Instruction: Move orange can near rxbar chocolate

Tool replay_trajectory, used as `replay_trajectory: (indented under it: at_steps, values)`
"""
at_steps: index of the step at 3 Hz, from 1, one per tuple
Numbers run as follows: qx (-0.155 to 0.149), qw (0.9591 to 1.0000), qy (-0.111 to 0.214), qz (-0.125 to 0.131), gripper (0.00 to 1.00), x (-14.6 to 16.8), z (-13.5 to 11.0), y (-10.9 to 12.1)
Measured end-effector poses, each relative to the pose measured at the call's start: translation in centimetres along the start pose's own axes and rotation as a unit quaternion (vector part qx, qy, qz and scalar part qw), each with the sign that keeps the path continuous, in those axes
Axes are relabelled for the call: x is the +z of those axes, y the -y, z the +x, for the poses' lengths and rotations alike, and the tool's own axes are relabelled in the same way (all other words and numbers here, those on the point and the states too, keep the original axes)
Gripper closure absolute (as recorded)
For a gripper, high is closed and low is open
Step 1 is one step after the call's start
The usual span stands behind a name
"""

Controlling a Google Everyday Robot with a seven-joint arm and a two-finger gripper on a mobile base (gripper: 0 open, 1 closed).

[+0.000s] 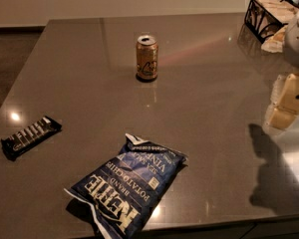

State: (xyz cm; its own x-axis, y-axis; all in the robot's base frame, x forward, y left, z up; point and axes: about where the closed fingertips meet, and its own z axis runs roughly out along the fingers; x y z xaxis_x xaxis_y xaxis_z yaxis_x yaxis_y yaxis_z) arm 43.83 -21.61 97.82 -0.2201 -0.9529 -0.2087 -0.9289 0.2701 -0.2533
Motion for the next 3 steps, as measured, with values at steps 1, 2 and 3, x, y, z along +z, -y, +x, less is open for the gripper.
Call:
replay_trajectory:
  at_steps: [1,2,3]
  values:
    - [0.000,1.0000,0.000,0.000,0.00,0.0,0.0,0.0]
    - [0.006,1.0000,0.003,-0.004,0.00,0.8,-0.8,0.9]
    - [0.028,0.9994,0.023,-0.002,0.00,2.6,-3.0,3.9]
